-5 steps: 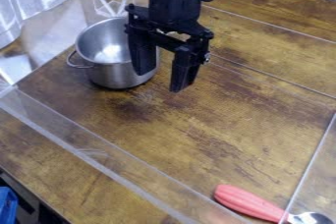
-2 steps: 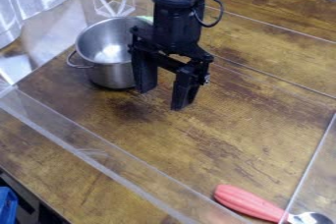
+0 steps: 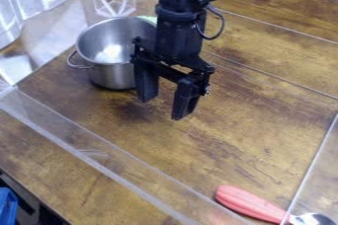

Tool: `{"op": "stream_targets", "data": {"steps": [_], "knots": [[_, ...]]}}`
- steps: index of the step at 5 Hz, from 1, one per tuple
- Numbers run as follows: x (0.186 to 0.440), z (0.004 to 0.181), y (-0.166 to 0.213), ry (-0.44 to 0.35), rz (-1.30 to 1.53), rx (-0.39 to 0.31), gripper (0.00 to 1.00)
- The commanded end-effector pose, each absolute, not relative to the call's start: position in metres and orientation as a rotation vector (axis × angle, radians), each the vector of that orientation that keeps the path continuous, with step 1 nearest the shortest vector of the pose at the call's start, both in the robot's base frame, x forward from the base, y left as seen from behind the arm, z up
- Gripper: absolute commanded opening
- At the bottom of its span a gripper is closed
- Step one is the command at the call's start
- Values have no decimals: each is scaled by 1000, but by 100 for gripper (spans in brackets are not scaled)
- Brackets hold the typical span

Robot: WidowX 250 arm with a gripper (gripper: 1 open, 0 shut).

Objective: Put the green object in the silver pot

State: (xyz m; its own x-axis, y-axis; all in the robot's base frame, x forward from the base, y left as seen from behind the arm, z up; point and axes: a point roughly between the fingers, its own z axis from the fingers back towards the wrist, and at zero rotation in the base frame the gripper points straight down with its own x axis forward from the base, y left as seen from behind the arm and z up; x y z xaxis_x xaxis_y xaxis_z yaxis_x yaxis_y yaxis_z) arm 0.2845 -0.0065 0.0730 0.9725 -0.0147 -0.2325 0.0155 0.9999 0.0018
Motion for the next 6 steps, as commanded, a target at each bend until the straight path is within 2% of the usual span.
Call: {"op": "stream_targets", "data": {"steps": [1, 2, 3, 4, 5, 6], "knots": [[288, 77, -2, 210, 0, 4, 0], [287, 72, -2, 221, 3, 4, 0], [287, 67, -1, 231, 6, 4, 100], [287, 64, -1, 237, 9, 5, 100], [288, 61, 0, 242, 12, 5, 0], [288, 60, 0, 243, 16, 5, 0]]}}
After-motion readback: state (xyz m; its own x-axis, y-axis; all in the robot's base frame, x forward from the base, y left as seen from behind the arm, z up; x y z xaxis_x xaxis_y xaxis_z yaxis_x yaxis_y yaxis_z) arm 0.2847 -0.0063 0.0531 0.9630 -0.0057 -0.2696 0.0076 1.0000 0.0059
